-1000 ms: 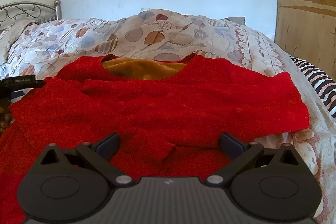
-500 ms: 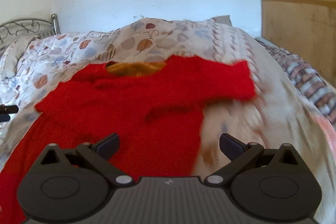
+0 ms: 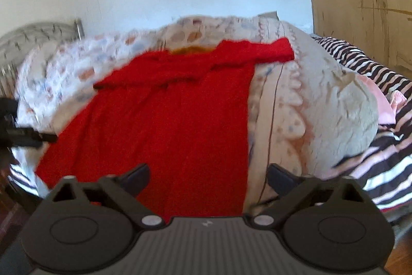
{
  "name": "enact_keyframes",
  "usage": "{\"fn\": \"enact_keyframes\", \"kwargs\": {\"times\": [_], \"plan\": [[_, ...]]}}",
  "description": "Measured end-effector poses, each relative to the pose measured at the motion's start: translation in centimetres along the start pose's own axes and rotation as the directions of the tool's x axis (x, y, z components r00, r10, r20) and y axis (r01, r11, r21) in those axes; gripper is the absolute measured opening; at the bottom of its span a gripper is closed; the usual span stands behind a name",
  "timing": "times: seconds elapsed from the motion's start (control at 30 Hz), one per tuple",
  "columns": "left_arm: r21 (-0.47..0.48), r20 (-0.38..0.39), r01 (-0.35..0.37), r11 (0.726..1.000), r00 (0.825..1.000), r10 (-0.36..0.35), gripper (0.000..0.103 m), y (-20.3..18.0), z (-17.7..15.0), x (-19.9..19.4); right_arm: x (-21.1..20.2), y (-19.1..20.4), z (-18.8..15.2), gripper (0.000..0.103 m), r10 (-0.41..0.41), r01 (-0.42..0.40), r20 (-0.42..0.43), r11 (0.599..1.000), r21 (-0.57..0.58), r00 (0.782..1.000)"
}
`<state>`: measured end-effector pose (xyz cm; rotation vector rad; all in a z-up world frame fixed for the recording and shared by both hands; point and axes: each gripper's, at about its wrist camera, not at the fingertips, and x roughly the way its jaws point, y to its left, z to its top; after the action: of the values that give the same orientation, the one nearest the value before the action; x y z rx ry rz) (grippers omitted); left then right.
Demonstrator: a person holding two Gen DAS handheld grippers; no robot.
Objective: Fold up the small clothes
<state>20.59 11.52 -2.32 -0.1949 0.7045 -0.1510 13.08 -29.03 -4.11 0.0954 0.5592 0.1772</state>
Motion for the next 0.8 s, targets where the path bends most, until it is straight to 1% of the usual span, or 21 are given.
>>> {"fn": "enact_keyframes", "kwargs": {"times": [0.03, 0.1, 0.17, 0.23, 0.27, 0.3, 0.33, 0.37, 0.43, 0.5, 0.57, 0.6, 0.63, 0.73, 0.8], "plan": [[0.000, -0.004, -0.001, 1.000, 1.000, 0.001, 0.102, 0.0, -0.2, -0.3, 0.1, 0.4, -0.3, 0.085, -0.013, 0.013, -0.017, 1.000, -0.014, 1.000], [-0.003, -0.009, -0.001, 1.000, 1.000, 0.001, 0.102, -0.1, -0.4, -0.8, -0.3, 0.9, -1.2, 0.085, 0.001, -0.002, -0.030, 1.000, -0.030, 1.000], [-0.005, -0.006, 0.011, 1.000, 1.000, -0.011, 0.102, 0.0, -0.5, -1.2, -0.6, 1.1, -2.0, 0.079, -0.010, 0.008, -0.037, 0.998, -0.067, 0.999], [0.001, -0.007, 0.021, 1.000, 1.000, -0.021, 0.099, -0.1, -0.7, -1.5, -0.7, 0.7, -2.7, 0.066, -0.002, -0.001, -0.039, 0.997, -0.073, 0.999], [0.003, -0.012, 0.025, 1.000, 1.000, -0.025, 0.095, -0.1, -0.8, -1.5, -0.8, 0.4, -2.8, 0.061, 0.012, -0.014, -0.043, 0.998, -0.058, 0.999], [0.002, -0.019, 0.031, 1.000, 0.999, -0.031, 0.092, -0.1, -0.9, -1.4, -0.9, 0.1, -2.9, 0.043, 0.019, -0.020, -0.042, 0.999, -0.044, 0.999], [0.000, -0.024, 0.037, 0.999, 0.999, -0.037, 0.090, -0.1, -1.0, -1.4, -1.2, -0.1, -2.8, 0.021, 0.018, -0.020, -0.035, 0.999, -0.041, 0.999], [-0.005, -0.026, 0.042, 0.999, 0.999, -0.042, 0.087, -0.1, -1.1, -1.4, -1.5, -0.4, -2.6, 0.014, 0.034, -0.035, -0.026, 0.999, -0.034, 0.999], [-0.013, -0.026, 0.051, 0.999, 0.998, -0.052, 0.086, -0.2, -1.2, -1.5, -2.5, -1.5, -1.7, 0.011, 0.063, -0.063, 0.009, 0.998, 0.011, 0.998], [-0.010, -0.020, 0.066, 0.998, 0.998, -0.066, 0.086, -0.4, -1.2, -1.8, -3.8, -3.1, -0.4, 0.011, 0.086, -0.091, 0.068, 0.993, 0.078, 0.994], [0.002, -0.013, 0.072, 0.997, 0.997, -0.072, 0.086, -0.7, -1.1, -2.1, -4.7, -5.2, 0.9, 0.011, 0.144, -0.161, 0.104, 0.972, 0.174, 0.984], [0.008, -0.012, 0.075, 0.997, 0.997, -0.075, 0.086, -0.9, -1.1, -2.2, -4.8, -6.2, 1.3, 0.011, 0.175, -0.194, 0.106, 0.958, 0.211, 0.979], [0.013, -0.011, 0.077, 0.997, 0.997, -0.077, 0.086, -1.0, -1.2, -2.2, -4.9, -6.7, 1.5, 0.011, 0.185, -0.206, 0.110, 0.951, 0.230, 0.977], [0.015, -0.019, 0.079, 0.997, 0.997, -0.079, 0.086, -1.2, -1.3, -2.0, -4.5, -6.9, 0.9, 0.011, 0.179, -0.194, 0.086, 0.955, 0.223, 0.980], [0.018, -0.029, 0.090, 0.996, 0.996, -0.089, 0.084, -1.2, -1.6, -1.8, -4.1, -6.7, -0.3, 0.011, 0.187, -0.196, 0.062, 0.948, 0.251, 0.980]]}}
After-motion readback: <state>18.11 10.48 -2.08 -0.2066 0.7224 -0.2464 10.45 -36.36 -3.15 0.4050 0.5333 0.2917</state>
